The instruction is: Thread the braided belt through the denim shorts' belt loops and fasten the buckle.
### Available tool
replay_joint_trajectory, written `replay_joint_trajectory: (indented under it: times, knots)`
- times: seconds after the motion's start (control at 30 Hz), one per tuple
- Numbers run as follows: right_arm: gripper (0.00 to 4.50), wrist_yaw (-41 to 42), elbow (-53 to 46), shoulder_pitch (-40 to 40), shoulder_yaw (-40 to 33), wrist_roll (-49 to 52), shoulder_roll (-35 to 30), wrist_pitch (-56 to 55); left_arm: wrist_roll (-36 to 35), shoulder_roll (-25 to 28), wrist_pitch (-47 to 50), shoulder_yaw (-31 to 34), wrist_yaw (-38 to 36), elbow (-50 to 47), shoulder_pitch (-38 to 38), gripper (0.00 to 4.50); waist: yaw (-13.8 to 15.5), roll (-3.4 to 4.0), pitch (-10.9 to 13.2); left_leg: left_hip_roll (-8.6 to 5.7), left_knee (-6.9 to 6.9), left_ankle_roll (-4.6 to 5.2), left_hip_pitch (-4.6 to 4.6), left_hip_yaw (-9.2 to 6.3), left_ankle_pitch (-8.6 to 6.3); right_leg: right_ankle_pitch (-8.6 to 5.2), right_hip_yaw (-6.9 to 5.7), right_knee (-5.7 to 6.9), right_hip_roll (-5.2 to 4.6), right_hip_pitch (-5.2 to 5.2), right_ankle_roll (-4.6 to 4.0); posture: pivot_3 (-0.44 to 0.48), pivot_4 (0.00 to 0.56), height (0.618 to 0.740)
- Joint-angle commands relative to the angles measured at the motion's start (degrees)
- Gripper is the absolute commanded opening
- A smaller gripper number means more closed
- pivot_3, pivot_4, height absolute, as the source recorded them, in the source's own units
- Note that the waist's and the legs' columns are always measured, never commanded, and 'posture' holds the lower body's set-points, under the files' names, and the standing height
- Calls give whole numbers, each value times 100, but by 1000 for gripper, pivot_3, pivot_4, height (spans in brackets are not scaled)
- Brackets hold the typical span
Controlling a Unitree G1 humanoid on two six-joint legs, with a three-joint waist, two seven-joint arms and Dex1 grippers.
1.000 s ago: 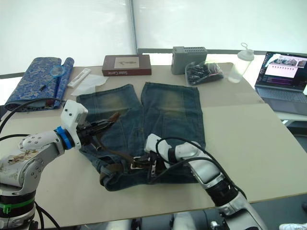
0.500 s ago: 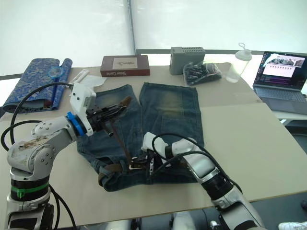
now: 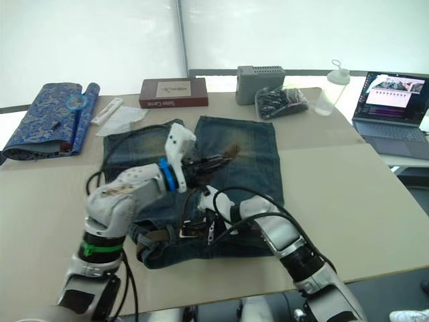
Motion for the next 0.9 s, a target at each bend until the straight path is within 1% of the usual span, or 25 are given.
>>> replay_joint_trajectory:
  times: [0.03, 0.1, 0.17, 0.23, 0.3, 0.37, 0.47, 0.53, 0.6, 0.7, 0.8, 0.87, 0.9]
  knots:
    - [49, 28, 181, 278, 278, -101, -16, 149, 11, -387, -167, -122, 119, 320, -40, 0, 4, 11, -14, -1, 0, 0, 2, 0, 0, 0, 0, 0, -1, 3, 0, 0, 150, 709]
    - [49, 41, 192, 308, 300, -121, -22, 113, 106, -568, -297, -204, 139, 507, -59, 0, 16, 24, -23, -2, 0, 0, 3, -1, 0, 0, 0, -1, -3, 4, 0, 0, 150, 709]
    - [49, 93, 213, 345, 345, -189, -41, -71, 123, -887, -398, -197, 272, 733, -88, 0, 56, 31, -29, -4, 0, 0, 7, -1, 0, 0, -1, -2, -4, 9, 0, 0, 150, 709]
    - [49, 123, 195, 426, 309, -161, -9, -206, 195, -1034, -496, -254, 306, 823, -12, 0, 121, 32, -30, -6, 1, 0, 15, -5, -1, -1, -5, -5, -8, 24, 0, 0, 150, 709]
    - [49, 103, 182, 495, 195, -67, 48, -268, 214, -1092, -494, -254, 338, 825, 72, 0, 140, 33, -30, -6, 1, -41, 32, -7, -25, -5, -7, -15, -10, 47, -7, 0, 150, 709]
    - [49, 97, 156, 554, 88, -30, 65, -389, 245, -1091, -507, -270, 351, 779, 160, 0, 135, 33, -31, -6, 0, -38, 59, -9, -31, -17, -12, -27, -14, 82, -25, 0, 150, 709]
    - [49, 39, -18, 704, -217, 110, 18, -440, 212, -1013, -434, -174, 404, 584, 313, 0, 125, 33, -31, -7, -3, -36, 61, -9, -34, -22, -14, -33, -19, 86, -31, 0, 150, 709]
    - [49, 5, -241, 813, -432, 238, -106, -327, 148, -884, -366, -54, 412, 436, 399, 0, 124, 33, -31, -7, -9, -34, 60, -9, -35, -24, -14, -35, -19, 84, -28, 0, 150, 709]
    - [49, -255, -506, 927, -810, 405, -164, -115, 81, -673, -260, 104, 407, 286, 513, 0, 124, 33, -30, -7, -12, -33, 58, -9, -35, -25, -14, -34, -18, 80, -23, 0, 150, 709]
    - [874, -388, -1011, 1156, -1181, 646, -384, 156, -7, -379, -146, 236, 365, 113, 655, 0, 116, 35, -29, -7, -15, -33, 54, -9, -36, -26, -15, -33, -18, 74, -20, 0, 150, 709]
    - [1838, -628, -1540, 1395, -1501, 853, -579, 527, -53, -64, -76, 204, 230, -101, 785, 0, 122, 26, -16, -6, -13, -34, 48, -7, -36, -28, -16, -31, -19, 64, -25, 0, 150, 709]
    - [1838, -705, -1886, 1577, -1627, 932, -764, 712, -72, 195, -38, 169, 99, -268, 905, 0, 136, 26, -16, -7, -12, -35, 15, -7, -36, -29, -15, -28, -21, 29, -25, 0, 150, 709]
    - [1838, -732, -2081, 1688, -1699, 981, -886, 819, -19, 441, -74, 110, -62, -381, 998, 0, 146, 25, -15, -8, -10, -35, 4, -7, -36, -28, -15, -25, -21, 17, -25, 0, 150, 709]
